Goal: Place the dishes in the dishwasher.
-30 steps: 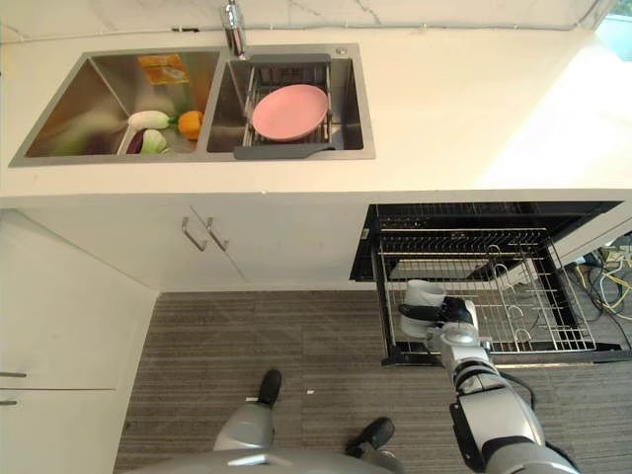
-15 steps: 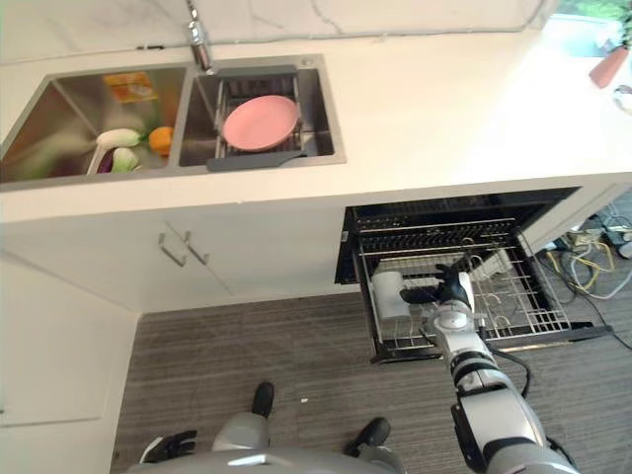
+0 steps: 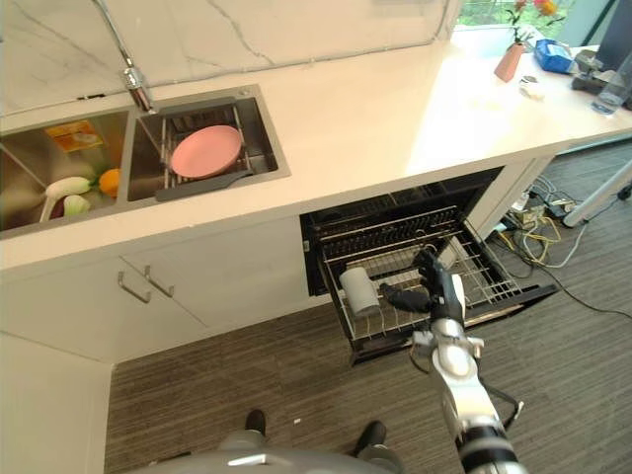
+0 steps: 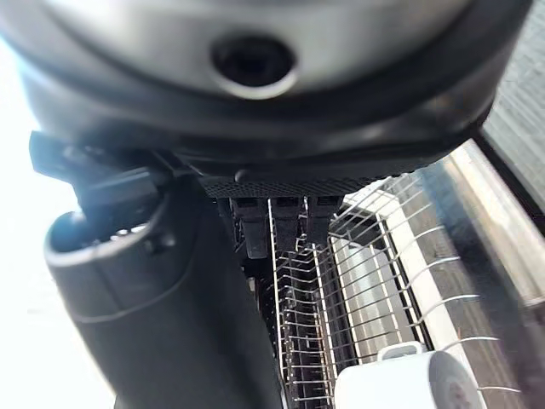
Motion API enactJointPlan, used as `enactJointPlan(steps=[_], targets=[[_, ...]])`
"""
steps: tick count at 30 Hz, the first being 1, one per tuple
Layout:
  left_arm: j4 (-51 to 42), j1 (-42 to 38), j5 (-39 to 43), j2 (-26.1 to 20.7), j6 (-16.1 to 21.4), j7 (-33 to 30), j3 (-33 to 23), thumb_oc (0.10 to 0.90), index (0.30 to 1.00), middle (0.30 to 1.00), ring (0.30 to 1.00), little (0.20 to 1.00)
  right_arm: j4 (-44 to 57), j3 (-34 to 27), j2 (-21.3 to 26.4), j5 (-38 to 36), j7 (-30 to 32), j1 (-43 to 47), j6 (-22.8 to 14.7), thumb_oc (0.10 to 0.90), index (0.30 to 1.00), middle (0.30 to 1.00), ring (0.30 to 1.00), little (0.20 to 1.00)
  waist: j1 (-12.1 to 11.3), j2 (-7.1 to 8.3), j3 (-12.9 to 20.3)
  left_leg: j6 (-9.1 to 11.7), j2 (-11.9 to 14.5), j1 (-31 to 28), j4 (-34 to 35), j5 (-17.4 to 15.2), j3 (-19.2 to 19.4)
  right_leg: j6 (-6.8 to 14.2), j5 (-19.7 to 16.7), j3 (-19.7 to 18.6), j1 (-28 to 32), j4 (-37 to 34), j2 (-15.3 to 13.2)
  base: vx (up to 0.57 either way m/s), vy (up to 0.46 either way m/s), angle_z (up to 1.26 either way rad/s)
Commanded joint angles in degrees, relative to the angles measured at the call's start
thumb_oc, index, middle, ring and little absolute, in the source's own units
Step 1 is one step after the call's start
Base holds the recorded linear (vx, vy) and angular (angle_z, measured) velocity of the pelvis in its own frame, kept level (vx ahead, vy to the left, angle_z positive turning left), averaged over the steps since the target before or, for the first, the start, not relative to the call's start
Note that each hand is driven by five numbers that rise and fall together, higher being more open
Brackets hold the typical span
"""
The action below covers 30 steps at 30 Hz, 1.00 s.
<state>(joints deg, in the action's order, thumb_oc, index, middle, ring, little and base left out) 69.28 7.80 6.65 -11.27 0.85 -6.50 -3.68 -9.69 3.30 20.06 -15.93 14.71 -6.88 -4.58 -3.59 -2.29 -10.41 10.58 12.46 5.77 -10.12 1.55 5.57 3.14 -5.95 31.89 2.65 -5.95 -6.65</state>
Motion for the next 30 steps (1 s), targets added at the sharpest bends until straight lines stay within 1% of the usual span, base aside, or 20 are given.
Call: enactJointPlan(steps=[1, 3, 4, 5, 7, 8, 11, 12, 15, 17, 18, 19, 20, 21, 22, 25, 26, 27, 28, 30], targets=[[2.1, 1.5, 1.7, -0.2, 0.2, -2.0, 1.7, 0.8, 0.9, 0.9, 0.9, 0.9, 7.8, -5.1, 1.0, 1.3, -0.3, 5.0, -8.3, 0.8, 0.9, 0.9, 0.9, 0.9, 0.8, -0.2, -1.8, 0.8, 5.4, 2.5, -4.4, 2.3, 5.7, 3.7, 12.1, -1.8, 4.8, 1.0, -1.8, 0.16, 0.165, 0.02], [3.1, 1.7, 4.3, 0.8, 0.4, -2.3, 0.0, 0.8, 0.9, 0.9, 0.9, 0.9, 8.7, -5.8, 1.3, 3.0, -0.1, 3.7, -8.5, 0.8, 0.9, 0.9, 0.9, 0.9, 0.8, -0.18, -1.5, 0.9, 6.8, 3.1, 0.7, 3.7, 5.9, 4.9, 11.3, -2.0, 4.9, 1.0, -3.0, 0.16, 0.279, -0.24], [3.4, 1.8, 4.7, 1.3, 0.8, -2.4, 0.2, 0.8, 0.9, 0.9, 0.9, 0.9, 7.6, -6.4, 1.3, 3.9, 0.7, 3.5, -8.4, 0.8, 0.9, 0.9, 0.9, 0.9, 0.8, -0.35, -1.2, 0.7, 8.0, 3.9, 5.1, 6.9, 6.1, 5.7, 10.2, -1.3, 4.6, 1.0, -3.9, 0.08, 0.253, -0.08], [3.4, 1.8, 4.7, 1.3, 0.8, -2.4, 0.2, 0.8, 0.9, 0.9, 0.9, 0.9, 7.6, -6.4, 1.3, 3.9, 0.7, 3.5, -8.4, 0.8, 0.9, 0.9, 0.9, 0.9, 0.8, -0.35, -1.2, 0.7, 8.0, 3.9, 5.1, 6.9, 6.1, 5.7, 10.2, -1.3, 4.6, 1.0, -3.9, 0.06, 0.222, -0.08], [3.9, 1.5, 4.1, 1.5, 0.6, -3.1, 0.8, 0.8, 0.9, 0.9, 0.9, 0.9, 6.8, -6.7, 0.8, 3.5, 1.8, 3.6, -8.5, 0.8, 0.9, 0.9, 0.9, 0.9, 0.9, -0.86, -0.8, 1.2, 10.0, 4.0, 11.4, 9.5, 6.5, 6.7, 10.5, -1.7, 5.0, 1.0, -4.6, 0.14, 0.286, -0.07], [4.2, 1.2, 4.1, 2.0, 0.4, -4.1, 0.7, 0.8, 0.9, 0.9, 0.9, 0.9, 7.3, -7.5, 0.5, 3.8, 2.6, 3.3, -8.7, 0.8, 0.9, 0.9, 0.9, 0.9, 1.3, -1.63, -0.2, 1.8, 10.4, 3.0, 13.9, 10.1, 7.1, 7.3, 10.0, -2.1, 5.3, 1.0, -5.2, 0.19, 0.438, -0.05], [4.5, 1.0, 3.2, 2.6, 0.2, -4.4, 1.5, 0.8, 0.9, 0.9, 0.9, 0.9, 7.3, -8.7, 0.2, 3.6, 3.3, 3.2, -8.9, 0.8, 0.9, 0.9, 0.9, 0.9, 1.7, -1.92, 1.2, 1.7, 9.1, 2.0, 14.4, 9.7, 7.0, 8.3, 8.9, -2.3, 5.4, 1.0, -6.4, 0.15, 0.363, -0.3], [4.4, 0.7, 1.7, 2.3, -0.2, -4.0, 2.6, 0.8, 0.9, 0.9, 0.9, 0.9, 6.7, -9.5, -0.7, 3.3, 3.8, 3.6, -8.5, 0.8, 0.9, 0.9, 0.9, 0.9, 1.8, -0.94, 2.3, 0.5, 6.0, 1.2, 14.3, 8.2, 6.8, 9.1, 7.2, -2.8, 5.2, 2.6, -9.5, 0.18, 0.412, -0.06], [3.5, 0.2, 0.7, 0.2, -1.0, -3.6, 3.0, 0.8, 0.9, 0.9, 0.9, 0.9, 6.3, -9.2, -3.9, 0.4, 2.8, 4.5, -8.3, 0.8, 0.9, 0.9, 0.9, 0.9, 1.2, 1.29, 2.5, -3.2, 0.7, -1.0, 14.3, 5.1, 7.6, 9.3, 7.5, -5.9, 2.8, 11.3, -14.3, 0.18, 0.471, 0.01], [3.4, -0.2, 0.7, -0.6, -1.4, -3.5, 2.9, 0.8, 0.9, 0.9, 0.9, 0.9, 5.8, -9.2, -4.7, -0.3, 2.7, 4.9, -8.2, 0.8, 0.9, 0.9, 0.9, 0.9, 1.1, 1.72, 2.3, -4.4, -0.7, -1.7, 14.3, 4.3, 7.9, 9.0, 7.8, -7.4, 1.2, 15.5, -15.4, 0.08, 0.269, -0.22], [3.2, -0.3, 0.9, -1.1, -1.4, -3.7, 2.5, 0.8, 0.9, 0.9, 0.9, 0.9, 5.7, -9.3, -5.2, -0.9, 2.7, 5.6, -8.3, 0.8, 0.9, 0.9, 0.9, 0.9, 1.1, 1.93, 2.0, -5.6, -1.9, -2.5, 14.3, 3.4, 8.3, 9.0, 7.1, -8.3, -0.4, 19.8, -16.6, 0.11, 0.41, 0.29], [3.4, -0.1, 1.3, -1.9, -1.6, -4.3, 1.8, 0.8, 0.9, 0.9, 0.9, 0.9, 6.3, -9.0, -6.0, -0.8, 3.0, 7.0, -8.7, 0.8, 0.9, 0.9, 0.9, 0.9, 1.1, 1.89, 1.3, -7.8, -3.8, -4.8, 14.6, 1.8, 9.3, 9.4, 4.1, -8.1, -3.1, 27.5, -18.0, 0.15, 0.513, 0.1], [3.5, 0.1, 1.5, -2.0, -1.7, -4.6, 1.4, 0.8, 0.9, 0.9, 0.9, 0.9, 6.9, -9.0, -6.3, -0.8, 2.8, 7.1, -8.9, 0.8, 0.9, 0.9, 0.9, 0.9, 1.2, 1.92, 1.1, -8.6, -4.8, -6.1, 14.9, 1.0, 10.0, 9.8, 3.0, -7.7, -4.4, 30.8, -18.5, 0.17, 0.469, -0.2], [3.8, 0.3, 1.5, -2.2, -1.7, -4.8, 1.2, 0.8, 0.9, 0.9, 0.9, 0.9, 7.5, -9.1, -6.4, -0.3, 2.8, 6.9, -9.1, 0.8, 0.9, 0.9, 0.9, 0.9, 1.7, 1.61, 0.8, -9.2, -5.0, -7.2, 15.1, 0.4, 10.2, 10.1, 1.9, -7.8, -5.9, 33.5, -18.1, 0.12, 0.289, -0.38], [3.7, 0.3, 1.7, -2.1, -1.6, -4.8, 1.1, 0.8, 0.9, 0.9, 0.9, 0.9, 9.2, -9.6, -6.0, 0.6, 2.7, 6.5, -9.4, 0.8, 0.9, 0.9, 0.9, 0.9, 2.3, 1.5, 0.3, -9.5, -5.7, -8.1, 15.1, -0.2, 9.9, 9.4, 3.2, -9.3, -7.3, 33.3, -15.7, 0.13, 0.214, -0.19], [4.1, 0.0, 0.7, -1.5, -0.9, -4.4, 1.8, 0.8, 0.9, 0.9, 0.9, 0.9, 12.1, -12.2, -5.5, 0.6, 3.1, 5.7, -11.1, 0.8, 0.9, 0.9, 0.9, 0.9, 3.6, 1.17, 0.2, -9.4, -7.3, -9.1, 15.1, -1.2, 7.7, 8.4, 7.0, -13.4, -7.9, 23.7, -10.8, 0.17, 0.076, -0.07], [4.4, -0.7, 0.0, -1.4, -0.9, -4.2, 2.4, 0.8, 0.9, 0.9, 0.9, 0.9, 13.2, -13.1, -5.5, 0.2, 3.2, 5.5, -11.5, 0.8, 0.9, 0.9, 0.9, 0.9, 4.2, 1.13, 0.2, -9.2, -7.7, -9.4, 15.1, -1.6, 6.7, 8.0, 6.6, -15.0, -8.3, 19.3, -9.7, 0.11, -0.008, 0.11], [4.4, -0.7, 0.0, -1.4, -0.9, -4.2, 2.4, 0.8, 0.9, 0.9, 0.9, 0.9, 13.2, -13.1, -5.5, 0.2, 3.2, 5.5, -11.5, 0.8, 0.9, 0.9, 0.9, 0.9, 4.2, 1.13, 0.2, -9.2, -7.7, -9.4, 15.1, -1.6, 6.7, 8.0, 6.6, -15.0, -8.3, 19.3, -9.7, 0.15, -0.012, 0.41], [4.8, -1.8, -1.5, -1.4, -0.9, -3.8, 3.2, 0.8, 0.9, 0.9, 0.9, 0.9, 15.7, -14.3, -5.7, 0.3, 2.9, 4.7, -12.1, 0.8, 0.9, 0.9, 0.9, 0.9, 5.6, 1.28, 0.2, -9.1, -8.4, -10.0, 15.1, -2.2, 4.9, 8.6, 5.1, -19.8, -9.5, 14.1, -7.6, 0.15, -0.009, 0.27], [5.0, -2.7, -2.6, -1.5, -0.8, -3.7, 3.2, 0.8, 0.9, 0.9, 0.9, 0.9, 18.3, -14.4, -5.7, -0.2, 1.5, 3.7, -12.5, 0.8, 0.9, 0.9, 0.9, 0.9, 5.6, 2.32, 1.1, -9.3, -9.3, -10.6, 15.1, -3.0, 4.9, 9.1, 3.5, -19.0, -8.0, 11.3, -8.2, 0.17, -0.033, 0.41]])
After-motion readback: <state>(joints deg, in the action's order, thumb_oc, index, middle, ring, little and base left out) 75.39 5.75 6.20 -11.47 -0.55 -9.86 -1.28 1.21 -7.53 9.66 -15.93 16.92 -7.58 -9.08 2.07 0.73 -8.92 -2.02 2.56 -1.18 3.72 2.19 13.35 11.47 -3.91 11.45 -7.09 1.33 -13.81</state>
